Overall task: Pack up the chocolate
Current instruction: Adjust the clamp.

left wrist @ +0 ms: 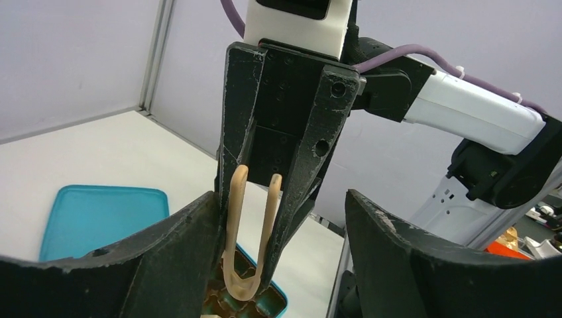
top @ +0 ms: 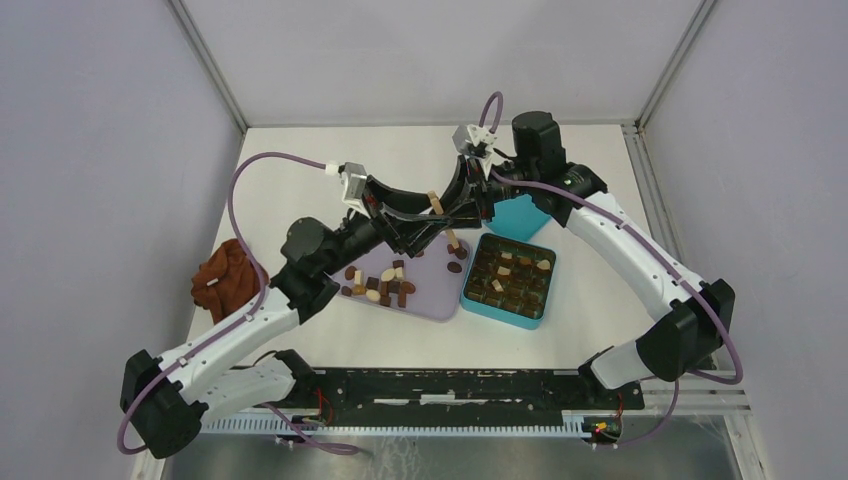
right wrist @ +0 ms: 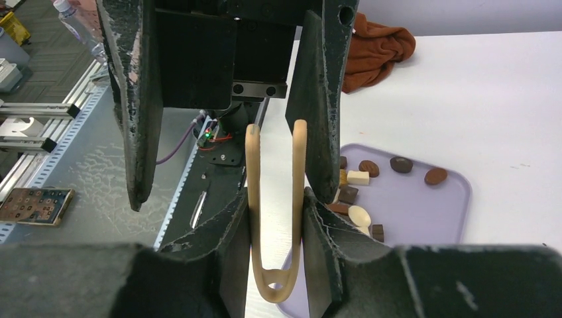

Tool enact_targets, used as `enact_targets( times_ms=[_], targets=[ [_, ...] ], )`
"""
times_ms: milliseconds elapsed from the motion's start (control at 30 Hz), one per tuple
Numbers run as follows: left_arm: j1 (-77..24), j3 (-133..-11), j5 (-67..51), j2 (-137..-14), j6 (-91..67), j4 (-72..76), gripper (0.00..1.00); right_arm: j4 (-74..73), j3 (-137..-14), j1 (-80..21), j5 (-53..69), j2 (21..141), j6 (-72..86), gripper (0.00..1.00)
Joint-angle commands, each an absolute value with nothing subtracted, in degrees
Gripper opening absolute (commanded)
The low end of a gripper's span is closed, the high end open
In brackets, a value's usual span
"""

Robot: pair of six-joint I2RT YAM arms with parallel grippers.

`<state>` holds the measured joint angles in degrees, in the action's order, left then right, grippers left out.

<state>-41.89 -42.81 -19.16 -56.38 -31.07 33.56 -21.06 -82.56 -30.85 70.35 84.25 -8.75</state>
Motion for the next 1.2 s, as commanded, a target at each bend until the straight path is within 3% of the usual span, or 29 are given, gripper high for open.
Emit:
enact_targets(
  times_ms=[0,67,200,300,500,600,767,900,1000,1100,1167],
  targets=[
    [-43.6,-45.5,-14.9,-56.5,-25.0,35.5,0.73,-16.8,-82.5,-31.0,73.4,82.5,-6.5,0.35],
    [-43.9,-45.5,-13.5,-56.7,-24.8,35.2,0.68,-14.9,-81.7,-31.0,73.6,82.4,-4.4,0.35],
    [-44.0,-46.2,-13.1,-57.7,-25.8,34.9,0.48,-12.9,-80.6,-31.0,73.7,82.6,-2.4,0.35],
    [-44.0,-46.4,-13.1,-58.5,-27.0,35.0,0.40,-12.1,-80.2,-31.0,73.7,82.5,-1.7,0.35],
    [-44.0,-47.3,-14.1,-59.6,-28.8,35.2,0.09,-11.4,-80.1,-31.0,73.9,82.5,-0.8,0.36],
    [-44.0,-47.2,-13.4,-59.0,-31.1,36.6,0.05,-10.5,-79.9,-30.9,74.2,82.5,-0.1,0.42],
    [-44.0,-46.0,-9.7,-57.3,-37.5,42.8,0.03,-3.5,-77.8,-30.3,75.5,81.7,8.1,0.61],
    [-44.0,-45.0,-3.6,-56.3,-42.2,45.3,0.02,4.1,-76.3,-30.3,75.3,80.9,16.4,0.63],
    [-44.0,-44.1,1.3,-55.5,-44.6,46.0,0.02,20.4,-72.2,-30.3,74.5,79.9,31.2,0.61],
    [-44.0,-44.2,6.2,-55.2,-47.3,44.1,0.02,51.4,-64.7,-30.0,70.0,79.4,58.3,0.60],
    [-44.0,-44.5,8.3,-55.3,-49.0,43.0,0.02,57.7,-63.6,-30.1,67.6,80.1,65.0,0.58]
  ],
)
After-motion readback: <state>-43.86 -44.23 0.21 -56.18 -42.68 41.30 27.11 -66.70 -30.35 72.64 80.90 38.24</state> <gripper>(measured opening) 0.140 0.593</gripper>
